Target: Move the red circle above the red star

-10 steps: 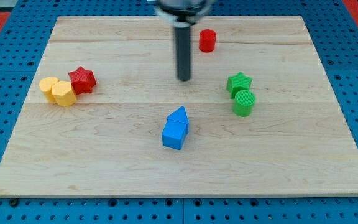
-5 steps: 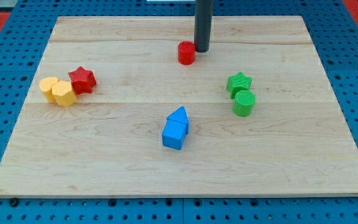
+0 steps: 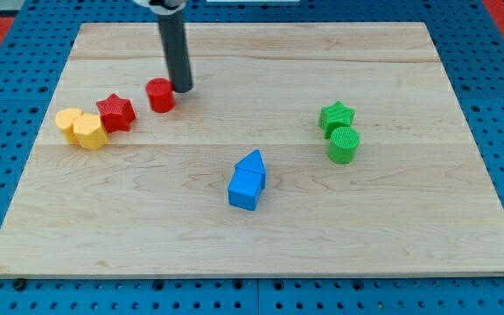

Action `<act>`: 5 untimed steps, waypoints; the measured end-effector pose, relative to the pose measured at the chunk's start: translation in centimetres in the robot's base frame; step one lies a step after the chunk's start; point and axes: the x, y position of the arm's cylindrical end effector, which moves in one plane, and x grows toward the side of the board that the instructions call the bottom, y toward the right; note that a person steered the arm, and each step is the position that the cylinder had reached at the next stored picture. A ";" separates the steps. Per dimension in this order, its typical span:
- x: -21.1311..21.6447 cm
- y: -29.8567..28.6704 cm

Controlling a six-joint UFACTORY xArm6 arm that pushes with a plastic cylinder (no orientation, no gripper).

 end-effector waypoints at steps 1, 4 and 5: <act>0.0 -3.5; 3.2 -3.2; 3.7 -7.4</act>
